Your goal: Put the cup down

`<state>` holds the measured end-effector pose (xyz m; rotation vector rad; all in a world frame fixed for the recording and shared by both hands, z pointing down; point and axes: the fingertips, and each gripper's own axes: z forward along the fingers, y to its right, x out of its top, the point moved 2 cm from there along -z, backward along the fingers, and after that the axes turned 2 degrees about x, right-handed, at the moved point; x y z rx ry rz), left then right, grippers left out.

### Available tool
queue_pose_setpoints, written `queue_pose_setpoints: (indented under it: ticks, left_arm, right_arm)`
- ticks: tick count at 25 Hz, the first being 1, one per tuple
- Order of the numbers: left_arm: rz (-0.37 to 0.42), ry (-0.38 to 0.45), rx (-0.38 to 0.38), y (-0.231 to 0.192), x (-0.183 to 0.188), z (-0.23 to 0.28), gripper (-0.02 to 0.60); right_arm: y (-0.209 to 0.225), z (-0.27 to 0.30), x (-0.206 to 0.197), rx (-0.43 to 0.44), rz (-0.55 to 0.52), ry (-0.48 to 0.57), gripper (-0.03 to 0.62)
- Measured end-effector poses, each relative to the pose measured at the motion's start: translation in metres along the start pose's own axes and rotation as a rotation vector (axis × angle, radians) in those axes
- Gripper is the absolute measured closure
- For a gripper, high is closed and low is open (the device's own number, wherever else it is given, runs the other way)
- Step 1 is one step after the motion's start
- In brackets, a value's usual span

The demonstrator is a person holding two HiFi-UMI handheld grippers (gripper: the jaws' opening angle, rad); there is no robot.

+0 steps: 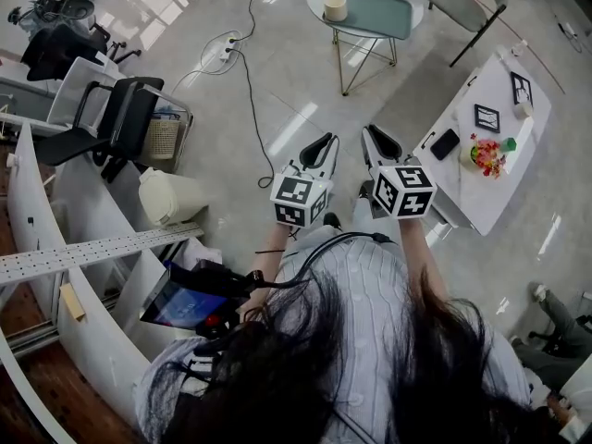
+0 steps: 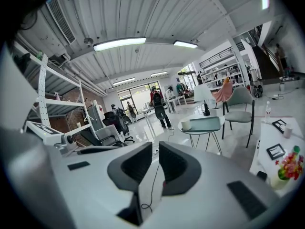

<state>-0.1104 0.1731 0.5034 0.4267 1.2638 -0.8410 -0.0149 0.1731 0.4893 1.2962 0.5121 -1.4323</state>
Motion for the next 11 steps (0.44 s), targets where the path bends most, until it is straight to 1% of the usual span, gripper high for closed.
queue_pose_setpoints:
  ticks: [11]
  left_arm:
    - [-0.01, -0.001, 0.003, -0.0035, 0.0023, 0.0049, 0.535]
  right_arm:
    - [0.0036, 0.0041, 0.0017, -0.003, -0.003, -0.011, 0.53]
